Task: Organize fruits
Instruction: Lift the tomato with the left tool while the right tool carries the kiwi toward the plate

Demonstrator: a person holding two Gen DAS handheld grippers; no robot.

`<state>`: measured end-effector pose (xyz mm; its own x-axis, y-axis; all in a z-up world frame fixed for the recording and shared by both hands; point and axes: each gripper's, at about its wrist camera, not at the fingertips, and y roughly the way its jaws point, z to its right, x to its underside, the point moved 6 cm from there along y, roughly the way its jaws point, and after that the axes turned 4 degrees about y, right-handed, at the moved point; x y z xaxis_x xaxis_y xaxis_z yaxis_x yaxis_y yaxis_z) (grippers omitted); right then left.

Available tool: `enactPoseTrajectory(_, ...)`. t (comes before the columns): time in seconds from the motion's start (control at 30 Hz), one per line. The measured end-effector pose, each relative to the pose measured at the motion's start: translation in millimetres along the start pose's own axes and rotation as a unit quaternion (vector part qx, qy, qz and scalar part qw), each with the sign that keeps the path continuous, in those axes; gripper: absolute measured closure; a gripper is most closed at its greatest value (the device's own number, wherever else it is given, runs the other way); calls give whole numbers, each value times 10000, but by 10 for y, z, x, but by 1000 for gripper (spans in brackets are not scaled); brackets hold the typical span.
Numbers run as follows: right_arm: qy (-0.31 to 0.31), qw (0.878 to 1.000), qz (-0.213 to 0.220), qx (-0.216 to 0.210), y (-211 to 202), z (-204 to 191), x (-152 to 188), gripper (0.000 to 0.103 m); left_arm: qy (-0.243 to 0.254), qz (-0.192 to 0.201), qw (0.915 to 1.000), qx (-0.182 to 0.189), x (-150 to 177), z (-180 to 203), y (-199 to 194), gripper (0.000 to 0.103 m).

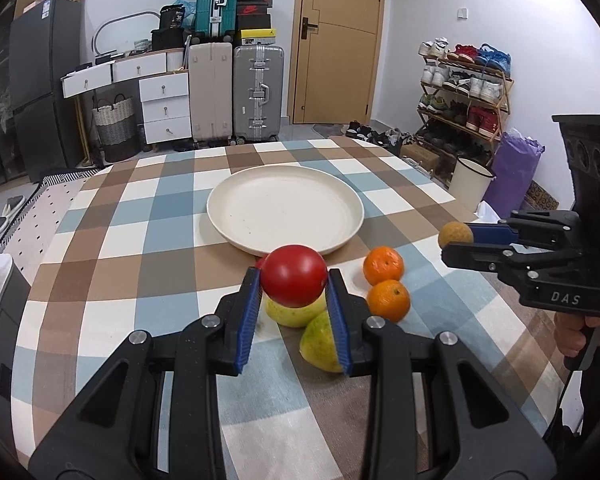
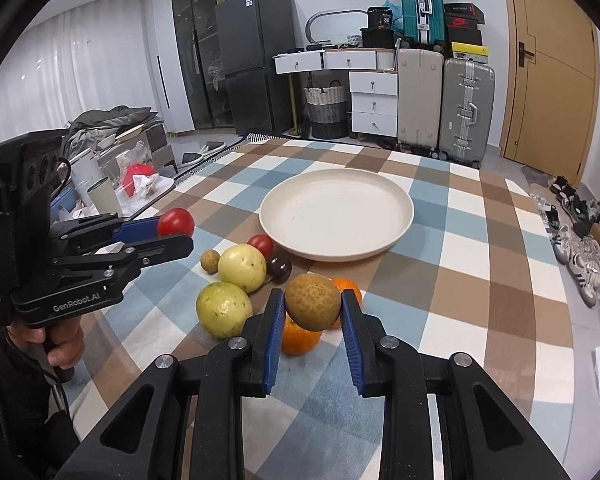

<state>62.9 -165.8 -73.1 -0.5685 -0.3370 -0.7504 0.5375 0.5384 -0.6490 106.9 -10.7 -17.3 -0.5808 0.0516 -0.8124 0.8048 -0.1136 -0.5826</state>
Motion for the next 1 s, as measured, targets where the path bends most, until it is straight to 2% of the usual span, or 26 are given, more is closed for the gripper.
enactPoseTrajectory(0.57, 38, 10000, 51, 11, 162, 186, -408, 75, -190, -100, 9997, -114, -277, -259, 501, 73)
enactPoseTrajectory(1.0, 204, 9997, -131, -29, 618, 399, -506, 75, -128, -340, 9991, -214, -403, -365, 1012, 73)
